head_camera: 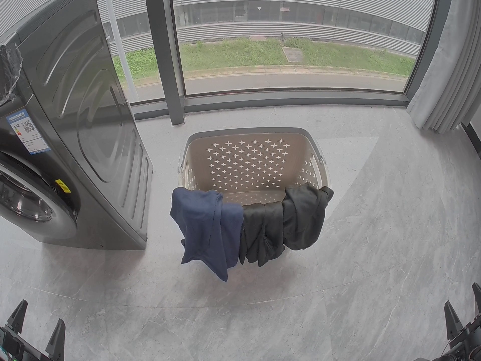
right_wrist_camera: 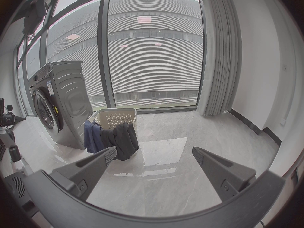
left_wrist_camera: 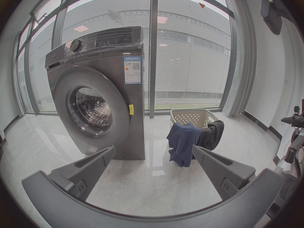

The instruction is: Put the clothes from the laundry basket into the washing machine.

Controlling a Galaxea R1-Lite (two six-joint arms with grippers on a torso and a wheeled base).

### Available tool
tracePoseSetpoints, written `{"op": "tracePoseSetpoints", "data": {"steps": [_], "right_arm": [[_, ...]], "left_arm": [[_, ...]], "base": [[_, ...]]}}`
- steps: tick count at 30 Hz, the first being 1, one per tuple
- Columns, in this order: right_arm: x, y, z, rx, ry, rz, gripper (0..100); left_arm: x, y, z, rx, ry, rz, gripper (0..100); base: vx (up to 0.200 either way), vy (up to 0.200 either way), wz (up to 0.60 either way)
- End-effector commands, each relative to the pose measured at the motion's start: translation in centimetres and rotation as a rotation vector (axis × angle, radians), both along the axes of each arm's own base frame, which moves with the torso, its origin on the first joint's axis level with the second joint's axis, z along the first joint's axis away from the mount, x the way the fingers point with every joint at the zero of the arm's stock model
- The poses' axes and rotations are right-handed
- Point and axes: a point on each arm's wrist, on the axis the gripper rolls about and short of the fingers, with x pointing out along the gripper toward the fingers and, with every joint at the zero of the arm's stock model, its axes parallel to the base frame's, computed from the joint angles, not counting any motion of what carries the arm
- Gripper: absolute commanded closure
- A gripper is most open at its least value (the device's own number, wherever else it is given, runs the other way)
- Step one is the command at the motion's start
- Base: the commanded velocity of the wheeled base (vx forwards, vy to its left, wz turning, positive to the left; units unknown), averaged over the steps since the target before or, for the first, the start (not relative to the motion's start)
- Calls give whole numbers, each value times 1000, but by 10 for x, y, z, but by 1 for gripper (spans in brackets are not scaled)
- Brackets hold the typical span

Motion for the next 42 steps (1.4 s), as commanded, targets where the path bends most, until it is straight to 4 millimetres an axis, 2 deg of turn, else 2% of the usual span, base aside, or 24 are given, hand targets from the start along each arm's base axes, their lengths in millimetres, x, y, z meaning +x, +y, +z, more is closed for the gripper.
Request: {"op": "tracePoseSetpoints", "data": {"steps": [1,5,17,32,38,42], "right_arm": [[0,0,-5,-1,1,2,0],[0,0,-5,0,1,2,0],[0,0,-5,-1,1,2,0],[0,0,-5,0,1,2,0],[0,0,-5,0,1,2,0],[0,0,-5,-1,1,2,0]], "left_arm": [[0,0,-4,0,4,1,0],[0,0,-4,-2,4,1,0],[0,0,-4,-2,6,-1,0],[0,0,-4,-2,4,-1,0],[0,0,-4,-2,6,-1,0],[0,0,-4,0,6,1,0]], "base": [[0,-200,0],[0,-200,0],[0,0,0],[200,0,0],[0,0,0],[200,0,0]]}}
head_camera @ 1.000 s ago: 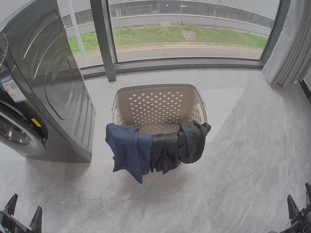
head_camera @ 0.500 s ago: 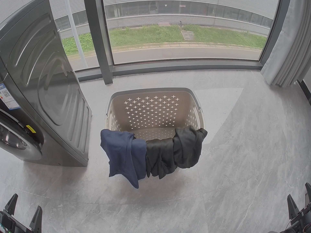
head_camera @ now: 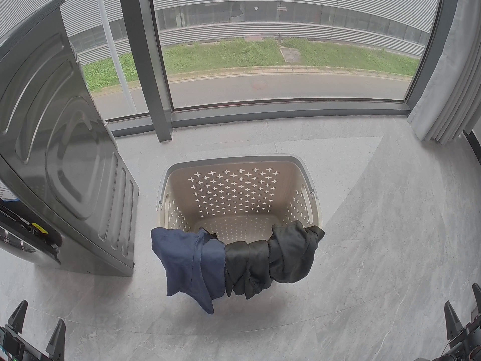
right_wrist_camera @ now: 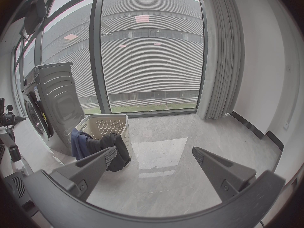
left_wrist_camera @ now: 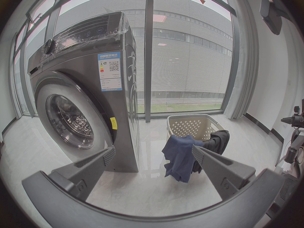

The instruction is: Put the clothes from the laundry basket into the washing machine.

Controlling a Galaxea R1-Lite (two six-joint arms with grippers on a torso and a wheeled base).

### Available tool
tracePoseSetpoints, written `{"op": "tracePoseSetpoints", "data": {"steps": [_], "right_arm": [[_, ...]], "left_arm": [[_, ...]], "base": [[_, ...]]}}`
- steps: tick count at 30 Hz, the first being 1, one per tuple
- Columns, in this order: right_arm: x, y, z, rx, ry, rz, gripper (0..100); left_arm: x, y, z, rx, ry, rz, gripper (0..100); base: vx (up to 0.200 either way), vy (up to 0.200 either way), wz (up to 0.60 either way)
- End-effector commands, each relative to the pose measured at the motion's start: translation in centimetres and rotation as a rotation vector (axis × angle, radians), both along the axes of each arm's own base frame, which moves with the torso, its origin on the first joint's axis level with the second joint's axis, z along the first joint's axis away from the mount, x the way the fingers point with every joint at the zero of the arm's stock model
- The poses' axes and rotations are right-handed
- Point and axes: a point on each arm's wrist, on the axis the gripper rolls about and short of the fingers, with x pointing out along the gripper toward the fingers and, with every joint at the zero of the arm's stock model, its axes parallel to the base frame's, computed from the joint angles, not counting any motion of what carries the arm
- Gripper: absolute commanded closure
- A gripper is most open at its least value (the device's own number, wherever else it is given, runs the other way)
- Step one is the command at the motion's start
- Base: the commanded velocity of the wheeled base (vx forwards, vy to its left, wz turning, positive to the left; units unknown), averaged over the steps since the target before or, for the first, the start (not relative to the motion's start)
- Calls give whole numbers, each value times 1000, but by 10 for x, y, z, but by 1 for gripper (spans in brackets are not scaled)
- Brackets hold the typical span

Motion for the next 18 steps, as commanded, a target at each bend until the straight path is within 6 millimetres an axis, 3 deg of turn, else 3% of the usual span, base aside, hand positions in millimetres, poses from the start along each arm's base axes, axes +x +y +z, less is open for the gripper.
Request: {"op": "tracePoseSetpoints", "data": {"steps": [1,5,11,18], "right_arm": [[0,0,-5,0,2,1,0],[0,0,-5,0,2,1,0],[0,0,-5,1,2,1,0],[0,0,-5,1,2,1,0]], "left_arm": [[0,0,-4,-2,4,0,0],[0,0,-4,-2,3,0,0],[0,0,-4,-2,4,0,0],[0,0,-4,-2,4,0,0]], "base": [[200,0,0],[200,0,0],[0,0,0],[171,0,0]]}}
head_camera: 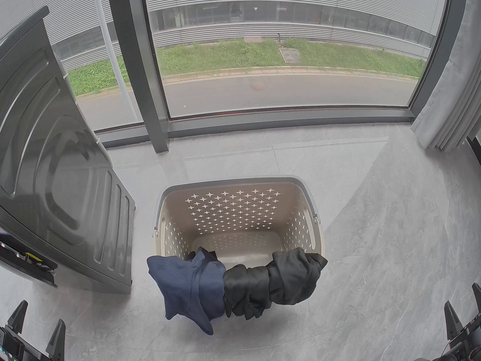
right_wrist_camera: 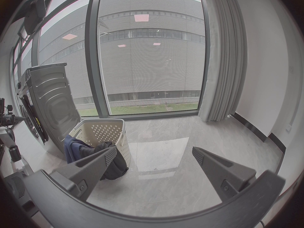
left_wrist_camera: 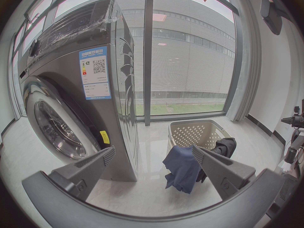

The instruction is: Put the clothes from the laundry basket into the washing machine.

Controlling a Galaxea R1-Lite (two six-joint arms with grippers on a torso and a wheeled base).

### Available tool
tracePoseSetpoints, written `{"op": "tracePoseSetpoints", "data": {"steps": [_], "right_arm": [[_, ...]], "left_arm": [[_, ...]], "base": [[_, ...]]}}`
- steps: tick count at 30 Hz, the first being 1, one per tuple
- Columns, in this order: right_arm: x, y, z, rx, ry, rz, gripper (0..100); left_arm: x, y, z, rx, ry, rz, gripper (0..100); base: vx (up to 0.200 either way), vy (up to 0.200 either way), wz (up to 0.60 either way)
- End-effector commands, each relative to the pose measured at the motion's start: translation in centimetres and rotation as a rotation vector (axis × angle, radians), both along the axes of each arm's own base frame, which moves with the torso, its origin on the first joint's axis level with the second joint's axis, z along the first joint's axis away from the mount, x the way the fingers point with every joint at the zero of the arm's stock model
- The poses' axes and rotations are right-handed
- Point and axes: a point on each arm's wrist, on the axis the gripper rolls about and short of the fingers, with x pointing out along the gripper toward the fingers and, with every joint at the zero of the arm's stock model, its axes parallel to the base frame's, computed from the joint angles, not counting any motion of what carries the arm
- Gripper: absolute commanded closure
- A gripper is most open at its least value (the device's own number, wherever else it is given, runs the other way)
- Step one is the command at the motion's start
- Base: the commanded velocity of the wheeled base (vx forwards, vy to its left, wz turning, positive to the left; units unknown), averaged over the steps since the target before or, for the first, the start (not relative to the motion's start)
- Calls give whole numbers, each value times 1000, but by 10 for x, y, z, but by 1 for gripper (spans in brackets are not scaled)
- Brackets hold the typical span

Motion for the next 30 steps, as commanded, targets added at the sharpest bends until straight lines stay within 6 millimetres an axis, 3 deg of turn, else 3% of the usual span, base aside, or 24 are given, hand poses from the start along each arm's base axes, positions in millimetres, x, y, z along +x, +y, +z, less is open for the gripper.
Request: {"op": "tracePoseSetpoints", "data": {"steps": [1,5,11,17,23,30], "right_arm": [[0,0,-5,0,1,0,0],[0,0,-5,1,1,0,0],[0,0,-5,0,1,0,0],[0,0,-5,0,1,0,0],[0,0,-5,0,1,0,0],[0,0,-5,1,1,0,0]], "left_arm": [[0,0,-4,-1,4,0,0],[0,0,-4,-1,4,0,0],[0,0,-4,-1,4,0,0],[0,0,-4,-1,3,0,0],[0,0,-4,-1,4,0,0],[0,0,-4,-1,4,0,0]], "base": [[0,0,0],[0,0,0],[200,0,0],[0,0,0],[200,0,0],[0,0,0]]}}
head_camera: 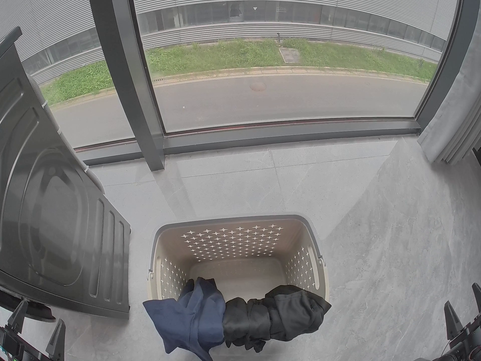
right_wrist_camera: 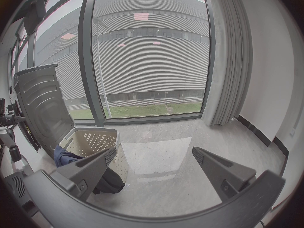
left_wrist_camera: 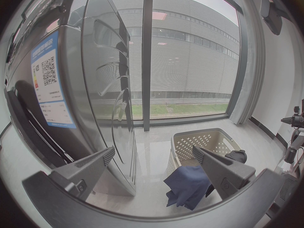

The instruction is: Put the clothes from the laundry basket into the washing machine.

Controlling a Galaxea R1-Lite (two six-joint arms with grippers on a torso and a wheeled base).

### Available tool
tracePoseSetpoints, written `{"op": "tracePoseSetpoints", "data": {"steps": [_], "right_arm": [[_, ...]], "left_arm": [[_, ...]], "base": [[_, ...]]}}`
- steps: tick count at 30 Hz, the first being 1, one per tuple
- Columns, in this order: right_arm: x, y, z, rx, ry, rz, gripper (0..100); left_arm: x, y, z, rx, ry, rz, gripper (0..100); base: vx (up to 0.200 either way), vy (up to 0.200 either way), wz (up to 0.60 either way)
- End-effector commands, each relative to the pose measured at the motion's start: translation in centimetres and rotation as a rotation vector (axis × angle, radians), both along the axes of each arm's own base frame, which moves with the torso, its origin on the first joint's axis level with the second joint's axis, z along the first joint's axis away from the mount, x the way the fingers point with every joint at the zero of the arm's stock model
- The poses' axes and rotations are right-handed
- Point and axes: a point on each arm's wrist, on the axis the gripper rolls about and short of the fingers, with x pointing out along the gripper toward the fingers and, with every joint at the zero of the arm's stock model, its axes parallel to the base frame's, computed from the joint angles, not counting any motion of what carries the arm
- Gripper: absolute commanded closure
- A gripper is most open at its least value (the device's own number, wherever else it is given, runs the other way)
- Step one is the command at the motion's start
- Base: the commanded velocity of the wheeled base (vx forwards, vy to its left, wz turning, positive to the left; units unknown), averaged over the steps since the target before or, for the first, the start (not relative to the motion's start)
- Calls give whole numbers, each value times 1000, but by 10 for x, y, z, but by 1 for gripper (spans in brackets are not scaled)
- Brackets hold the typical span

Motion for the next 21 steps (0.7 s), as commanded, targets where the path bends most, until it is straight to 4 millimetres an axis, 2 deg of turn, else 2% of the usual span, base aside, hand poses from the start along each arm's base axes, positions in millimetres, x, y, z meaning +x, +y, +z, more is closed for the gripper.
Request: {"op": "tracePoseSetpoints", "data": {"steps": [1,2,11,21], "right_arm": [[0,0,-5,1,1,1,0],[0,0,-5,-1,1,1,0],[0,0,-5,-1,1,1,0],[0,0,-5,-1,1,1,0]], "left_arm": [[0,0,-4,-1,4,0,0],[0,0,-4,-1,4,0,0],[0,0,-4,-1,4,0,0],[0,0,-4,-2,4,0,0]], "base": [[0,0,0],[0,0,0],[200,0,0],[0,0,0]]}}
